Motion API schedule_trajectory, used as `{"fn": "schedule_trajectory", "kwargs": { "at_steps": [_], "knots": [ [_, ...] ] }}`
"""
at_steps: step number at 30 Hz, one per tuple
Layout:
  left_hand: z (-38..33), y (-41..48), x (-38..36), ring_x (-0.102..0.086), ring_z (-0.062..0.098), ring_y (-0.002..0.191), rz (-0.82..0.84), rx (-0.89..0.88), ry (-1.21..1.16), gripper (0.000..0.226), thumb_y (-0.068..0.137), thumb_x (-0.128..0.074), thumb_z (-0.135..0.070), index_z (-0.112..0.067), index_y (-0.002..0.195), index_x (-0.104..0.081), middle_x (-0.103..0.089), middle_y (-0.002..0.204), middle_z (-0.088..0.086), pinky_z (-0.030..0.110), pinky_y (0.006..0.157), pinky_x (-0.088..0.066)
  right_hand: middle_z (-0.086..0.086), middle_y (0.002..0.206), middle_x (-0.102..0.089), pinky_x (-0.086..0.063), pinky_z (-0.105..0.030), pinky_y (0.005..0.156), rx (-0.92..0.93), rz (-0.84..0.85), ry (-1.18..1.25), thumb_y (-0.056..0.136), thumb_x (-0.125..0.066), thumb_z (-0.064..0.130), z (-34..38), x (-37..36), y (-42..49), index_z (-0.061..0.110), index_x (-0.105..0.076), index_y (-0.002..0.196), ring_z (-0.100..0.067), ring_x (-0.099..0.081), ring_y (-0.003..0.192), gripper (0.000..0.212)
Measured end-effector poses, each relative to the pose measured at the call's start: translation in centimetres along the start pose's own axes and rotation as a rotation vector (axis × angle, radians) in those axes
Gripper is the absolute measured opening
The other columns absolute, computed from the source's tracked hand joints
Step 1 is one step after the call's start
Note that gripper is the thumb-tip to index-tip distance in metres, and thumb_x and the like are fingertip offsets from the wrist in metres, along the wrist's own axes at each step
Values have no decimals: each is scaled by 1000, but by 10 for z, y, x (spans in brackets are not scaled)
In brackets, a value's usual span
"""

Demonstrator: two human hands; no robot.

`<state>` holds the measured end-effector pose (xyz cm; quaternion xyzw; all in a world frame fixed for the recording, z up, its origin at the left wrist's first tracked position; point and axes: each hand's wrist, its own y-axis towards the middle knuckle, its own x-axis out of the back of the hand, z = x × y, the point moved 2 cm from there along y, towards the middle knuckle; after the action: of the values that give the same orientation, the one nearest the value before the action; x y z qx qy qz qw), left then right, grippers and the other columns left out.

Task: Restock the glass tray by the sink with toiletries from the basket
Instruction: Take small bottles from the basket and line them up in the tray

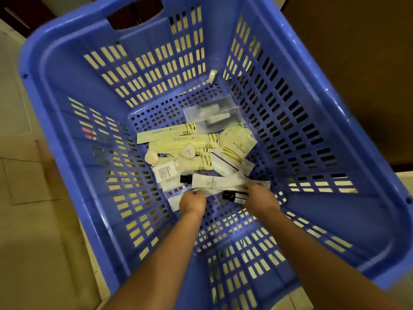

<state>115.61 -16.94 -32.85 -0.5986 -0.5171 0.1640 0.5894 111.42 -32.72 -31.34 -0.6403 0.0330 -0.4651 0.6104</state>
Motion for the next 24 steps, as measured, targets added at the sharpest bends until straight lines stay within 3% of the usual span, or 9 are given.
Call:
{"fn": "schedule_trajectory", "kwargs": {
  "at_steps": [4,7,10,13,15,18,20,21,24],
  "knots": [
    [-2,11,-3,-60,33,82,-70,34,-115,21,96,-45,-27,-10,99,-58,-63,92,14,42,71,-50,-11,124,-57,-48,-38,87,76,35,-89,89,-54,11,1,-4,4,11,-48,127,-31,-56,111,38],
    [-6,12,-6,-59,37,78,-174,52,-234,30,95,-49,-26,-1,109,-56,-63,89,19,40,64,-47,-11,127,-52,-48,-39,86,119,35,-217,90,-56,17,5,-13,5,10,-47,124,-30,-55,113,36],
    [-9,12,-10,-59,36,92,-259,51,-286,27,94,-51,-26,-4,111,-51,-62,106,19,37,71,-42,-11,126,-53,-49,-37,81,124,28,-287,91,-56,18,9,-22,8,10,-45,126,-30,-57,111,38],
    [-12,10,-12,-52,27,70,-295,-6,-272,20,96,-50,-29,-10,97,-44,-62,102,18,33,64,-38,-11,124,-54,-48,-35,79,124,17,-331,91,-55,17,12,-26,10,9,-45,125,-29,-57,110,36],
    [-12,12,-11,-52,29,71,-307,-17,-272,24,95,-51,-33,-10,97,-44,-63,100,18,33,63,-40,-9,122,-55,-47,-34,76,117,24,-322,91,-55,18,12,-25,12,10,-47,123,-27,-58,109,34],
    [-13,17,-9,-59,34,88,-312,13,-285,39,92,-52,-42,-6,108,-51,-63,104,16,34,66,-43,-6,107,-60,-43,-31,69,86,119,-281,89,-57,17,13,-20,14,12,-53,113,-25,-60,98,24],
    [-13,20,-8,-57,31,83,-311,49,-304,49,90,-52,-48,-4,111,-54,-63,99,14,33,63,-40,-3,78,-56,-41,-27,61,66,213,-246,85,-58,16,12,-17,16,12,-55,86,-23,-58,77,5],
    [-14,21,-8,-56,29,77,-307,71,-317,53,89,-52,-51,-2,110,-56,-63,96,13,32,58,-38,-1,69,-51,-40,-25,57,51,255,-211,83,-59,16,12,-17,17,11,-54,76,-21,-56,69,10],
    [-18,24,-7,-62,33,81,-290,128,-369,61,87,-53,-55,2,107,-62,-67,100,19,28,47,-34,0,70,-52,-40,-23,56,48,303,-108,81,-65,22,13,-6,18,9,-62,86,-19,-55,72,14]
  ]
}}
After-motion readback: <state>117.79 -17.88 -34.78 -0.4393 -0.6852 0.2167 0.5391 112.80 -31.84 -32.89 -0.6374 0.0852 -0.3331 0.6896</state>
